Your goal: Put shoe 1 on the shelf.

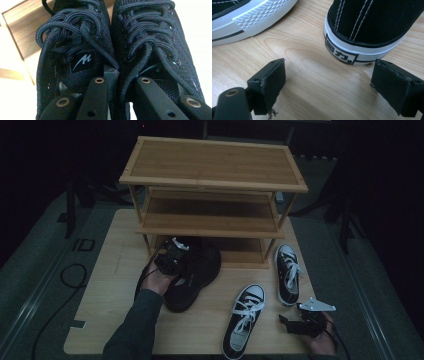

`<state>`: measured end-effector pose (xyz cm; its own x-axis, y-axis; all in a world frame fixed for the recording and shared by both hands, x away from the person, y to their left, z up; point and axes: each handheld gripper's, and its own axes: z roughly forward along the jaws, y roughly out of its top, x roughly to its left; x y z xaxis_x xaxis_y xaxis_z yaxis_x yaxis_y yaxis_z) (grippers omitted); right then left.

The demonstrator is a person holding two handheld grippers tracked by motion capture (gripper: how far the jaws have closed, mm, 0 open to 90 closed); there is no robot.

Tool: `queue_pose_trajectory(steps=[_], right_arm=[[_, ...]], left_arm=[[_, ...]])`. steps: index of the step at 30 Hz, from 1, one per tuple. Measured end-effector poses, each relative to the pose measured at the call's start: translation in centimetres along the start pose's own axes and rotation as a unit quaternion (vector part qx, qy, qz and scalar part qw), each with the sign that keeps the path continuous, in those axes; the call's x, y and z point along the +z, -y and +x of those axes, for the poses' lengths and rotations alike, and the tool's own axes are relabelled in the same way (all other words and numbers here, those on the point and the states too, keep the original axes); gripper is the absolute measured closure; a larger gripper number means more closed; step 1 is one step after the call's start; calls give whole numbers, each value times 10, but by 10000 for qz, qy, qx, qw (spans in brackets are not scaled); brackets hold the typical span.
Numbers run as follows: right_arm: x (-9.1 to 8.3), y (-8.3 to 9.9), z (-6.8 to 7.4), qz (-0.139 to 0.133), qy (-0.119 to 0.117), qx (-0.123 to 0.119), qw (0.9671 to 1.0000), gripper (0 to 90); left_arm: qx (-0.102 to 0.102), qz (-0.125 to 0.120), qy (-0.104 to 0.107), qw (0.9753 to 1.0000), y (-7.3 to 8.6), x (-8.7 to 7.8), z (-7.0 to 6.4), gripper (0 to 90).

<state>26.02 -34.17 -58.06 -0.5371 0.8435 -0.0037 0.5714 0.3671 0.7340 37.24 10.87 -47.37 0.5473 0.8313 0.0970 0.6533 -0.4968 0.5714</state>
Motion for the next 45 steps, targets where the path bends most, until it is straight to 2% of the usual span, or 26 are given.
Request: queue_pose_trajectory(steps=[13, 24, 29, 32, 33, 34, 36, 40, 45], right_arm=[[0, 0, 0, 1, -7, -7, 10000, 117], [0, 0, 0, 1, -17, -17, 10000, 116], [0, 0, 0, 2, -16, -18, 10000, 116], [0, 0, 0, 2, -16, -18, 10000, 116], [0, 0, 0, 2, -16, -19, 10000, 116], [0, 0, 0, 2, -16, -19, 10000, 116], [0, 0, 0, 1, -15, -19, 10000, 117], [0, 0, 0, 1, -15, -20, 10000, 117], [0, 0, 0, 0, -16, -19, 10000, 116]], left_arm=[[-77, -45, -250, 9996, -18, 14, -9, 857], [-359, -66, -448, 9983, -30, 25, -15, 856], [-471, -91, -454, 9978, -32, 28, -15, 855], [-690, -114, -530, 9961, -34, 30, -17, 855], [-690, -114, -530, 9961, -34, 30, -17, 855], [-801, -141, -570, 9951, -34, 31, -19, 855], [-824, -147, -595, 9947, -35, 31, -20, 855], [-1042, -200, -656, 9922, -37, 35, -22, 855], [-1018, -220, -730, 9919, -37, 37, -24, 844]])
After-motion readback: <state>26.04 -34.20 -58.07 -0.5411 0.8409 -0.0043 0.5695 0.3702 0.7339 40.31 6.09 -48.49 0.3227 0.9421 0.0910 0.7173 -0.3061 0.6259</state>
